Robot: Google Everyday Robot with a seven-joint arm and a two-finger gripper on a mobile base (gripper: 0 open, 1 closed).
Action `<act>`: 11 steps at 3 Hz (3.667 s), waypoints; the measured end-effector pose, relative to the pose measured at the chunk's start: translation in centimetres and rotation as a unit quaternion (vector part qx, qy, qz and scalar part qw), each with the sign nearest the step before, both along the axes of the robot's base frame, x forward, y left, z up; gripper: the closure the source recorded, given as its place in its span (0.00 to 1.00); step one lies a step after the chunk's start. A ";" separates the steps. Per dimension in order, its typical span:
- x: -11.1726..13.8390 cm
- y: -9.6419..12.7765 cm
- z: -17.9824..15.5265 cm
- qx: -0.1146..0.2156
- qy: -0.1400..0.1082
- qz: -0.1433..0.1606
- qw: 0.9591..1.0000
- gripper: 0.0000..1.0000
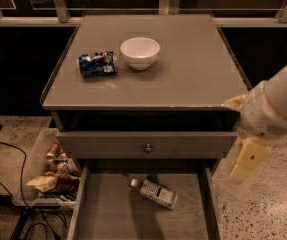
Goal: Pick blue plastic bottle from middle drawer and place on counter
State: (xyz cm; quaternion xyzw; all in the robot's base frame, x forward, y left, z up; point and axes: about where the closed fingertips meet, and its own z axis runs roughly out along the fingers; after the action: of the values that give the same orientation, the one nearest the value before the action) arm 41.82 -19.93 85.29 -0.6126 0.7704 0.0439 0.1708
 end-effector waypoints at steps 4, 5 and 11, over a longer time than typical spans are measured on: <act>-0.7 0.8 -8.0 0.033 -0.035 -0.025 0.999 0.00; 0.0 1.8 -11.2 0.050 -0.049 -0.015 0.997 0.00; 4.0 3.3 -27.7 0.177 -0.065 -0.024 0.982 0.00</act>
Offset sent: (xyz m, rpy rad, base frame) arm -0.0168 0.0009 -0.0391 0.0222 -0.0195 -0.0315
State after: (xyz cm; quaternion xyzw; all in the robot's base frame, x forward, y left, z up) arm 45.85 -16.60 57.59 -0.5557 0.7520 0.1357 0.3277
